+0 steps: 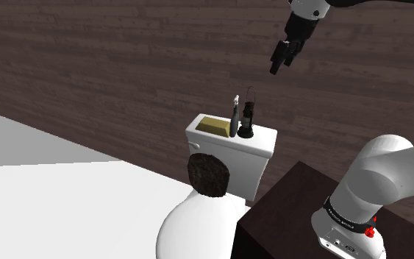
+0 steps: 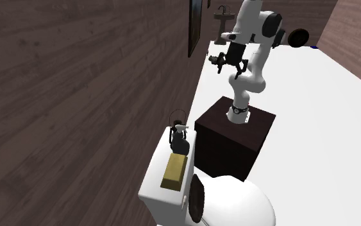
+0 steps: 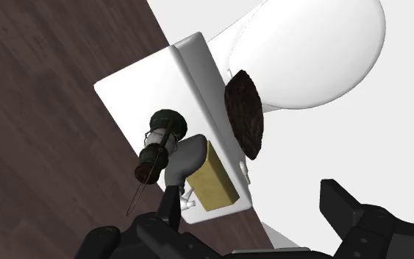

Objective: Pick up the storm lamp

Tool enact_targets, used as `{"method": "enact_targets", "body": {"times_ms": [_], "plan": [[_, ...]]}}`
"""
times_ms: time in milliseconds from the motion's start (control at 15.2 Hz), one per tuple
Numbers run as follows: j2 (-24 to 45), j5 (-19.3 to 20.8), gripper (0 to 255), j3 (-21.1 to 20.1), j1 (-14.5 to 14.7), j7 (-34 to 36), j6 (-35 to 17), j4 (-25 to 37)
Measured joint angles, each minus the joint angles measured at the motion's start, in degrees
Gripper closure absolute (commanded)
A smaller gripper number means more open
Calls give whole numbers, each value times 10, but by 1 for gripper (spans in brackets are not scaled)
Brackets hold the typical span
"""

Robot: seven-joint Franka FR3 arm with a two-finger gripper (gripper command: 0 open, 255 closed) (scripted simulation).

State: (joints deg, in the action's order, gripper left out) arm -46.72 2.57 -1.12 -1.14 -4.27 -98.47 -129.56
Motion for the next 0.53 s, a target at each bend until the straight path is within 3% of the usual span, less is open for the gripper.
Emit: {"method": "enact_targets", "body": {"times_ms": [132,528], "plan": [[-3,1,0,5,1,-6,-11,-10],[-12,12,0,75,6,-87,-151,-109]]}}
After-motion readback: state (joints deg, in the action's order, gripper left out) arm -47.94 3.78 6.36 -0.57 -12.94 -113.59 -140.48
